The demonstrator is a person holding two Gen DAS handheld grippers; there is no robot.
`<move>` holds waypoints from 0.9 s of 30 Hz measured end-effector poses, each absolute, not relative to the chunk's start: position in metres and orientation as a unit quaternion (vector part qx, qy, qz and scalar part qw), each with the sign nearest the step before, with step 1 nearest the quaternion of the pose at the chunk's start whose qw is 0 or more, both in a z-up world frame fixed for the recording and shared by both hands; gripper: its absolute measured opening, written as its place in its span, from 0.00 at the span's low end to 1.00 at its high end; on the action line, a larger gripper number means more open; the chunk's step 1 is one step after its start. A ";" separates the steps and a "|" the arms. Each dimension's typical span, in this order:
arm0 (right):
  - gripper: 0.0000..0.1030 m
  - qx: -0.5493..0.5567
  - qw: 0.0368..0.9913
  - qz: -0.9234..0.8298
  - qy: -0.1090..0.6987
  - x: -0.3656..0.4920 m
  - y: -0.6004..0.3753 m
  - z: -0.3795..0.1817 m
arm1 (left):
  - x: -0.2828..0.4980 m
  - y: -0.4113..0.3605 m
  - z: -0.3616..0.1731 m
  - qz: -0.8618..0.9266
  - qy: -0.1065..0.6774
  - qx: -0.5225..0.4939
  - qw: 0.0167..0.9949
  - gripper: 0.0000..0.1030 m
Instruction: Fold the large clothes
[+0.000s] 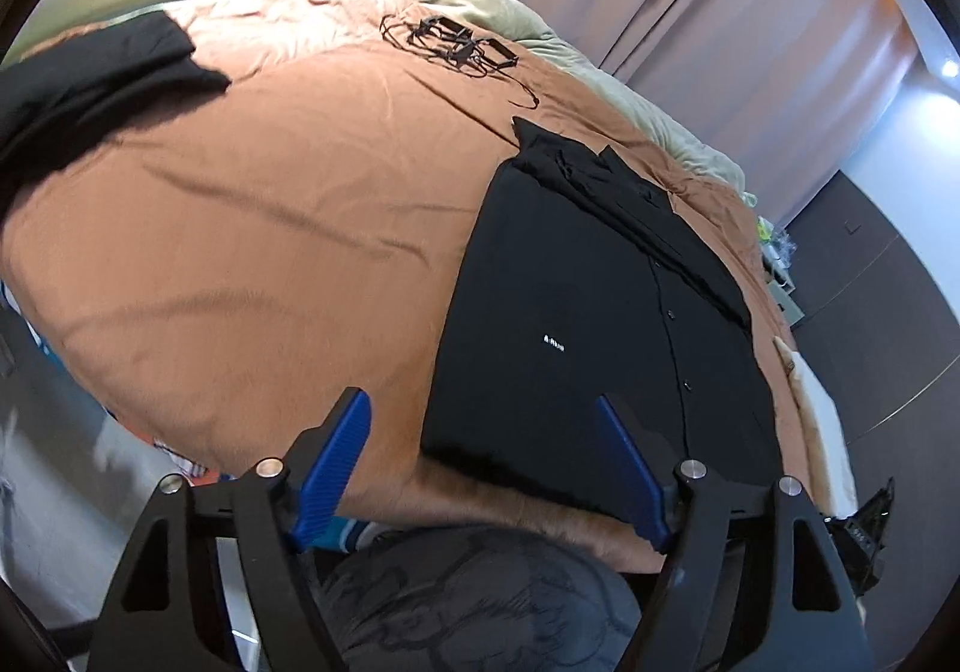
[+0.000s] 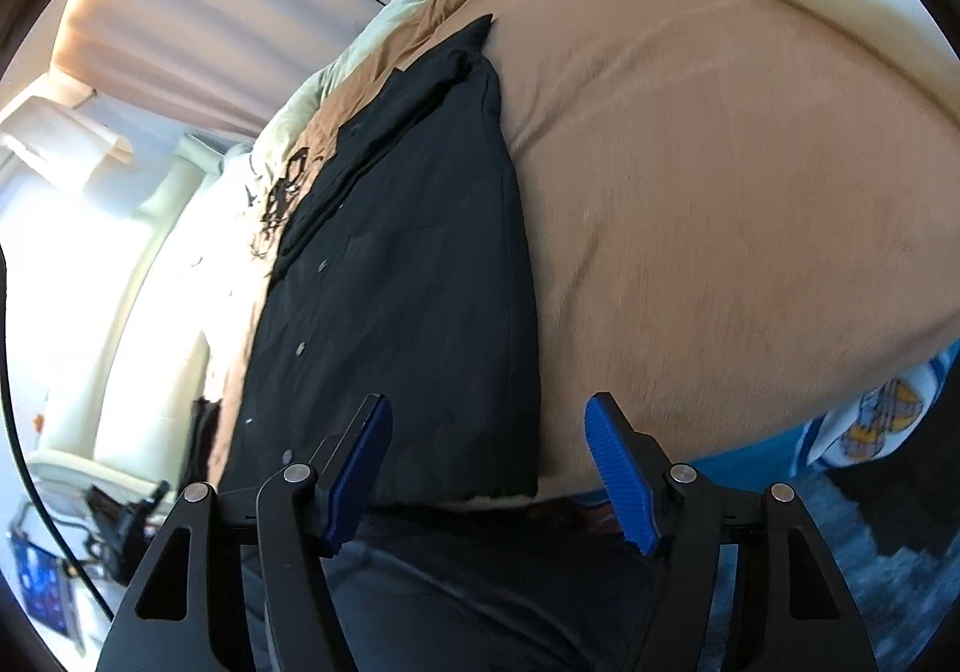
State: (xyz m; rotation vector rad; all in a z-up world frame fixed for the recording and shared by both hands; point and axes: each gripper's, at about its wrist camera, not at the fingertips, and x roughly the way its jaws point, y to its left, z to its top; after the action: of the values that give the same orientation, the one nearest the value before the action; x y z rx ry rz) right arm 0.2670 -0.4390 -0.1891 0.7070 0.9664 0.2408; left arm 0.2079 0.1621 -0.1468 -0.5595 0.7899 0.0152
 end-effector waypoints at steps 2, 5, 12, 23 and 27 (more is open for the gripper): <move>0.66 0.342 0.814 0.120 0.454 0.267 -0.439 -0.196 | 0.209 0.164 -0.155 0.003 0.385 -0.278 0.880 0.75; 0.66 0.358 0.805 0.133 0.455 0.267 -0.435 -0.205 | 0.214 0.165 -0.168 -0.005 0.395 -0.294 0.871 0.73; 0.65 0.379 0.795 0.156 0.447 0.277 -0.429 -0.217 | 0.243 0.166 -0.204 -0.013 0.441 -0.313 0.841 0.59; 0.57 0.485 0.740 0.244 0.397 0.288 -0.426 -0.228 | 0.268 0.174 -0.220 -0.072 0.451 -0.394 0.798 0.56; 0.56 0.459 0.755 0.228 0.409 0.293 -0.418 -0.224 | 0.272 0.171 -0.220 -0.071 0.457 -0.387 0.798 0.55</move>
State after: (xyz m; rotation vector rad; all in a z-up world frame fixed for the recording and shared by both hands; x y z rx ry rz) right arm 0.2932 -0.4176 -0.2243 1.0008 0.8910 0.4972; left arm 0.2718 0.1714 -0.2195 -0.8305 0.9806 -0.1515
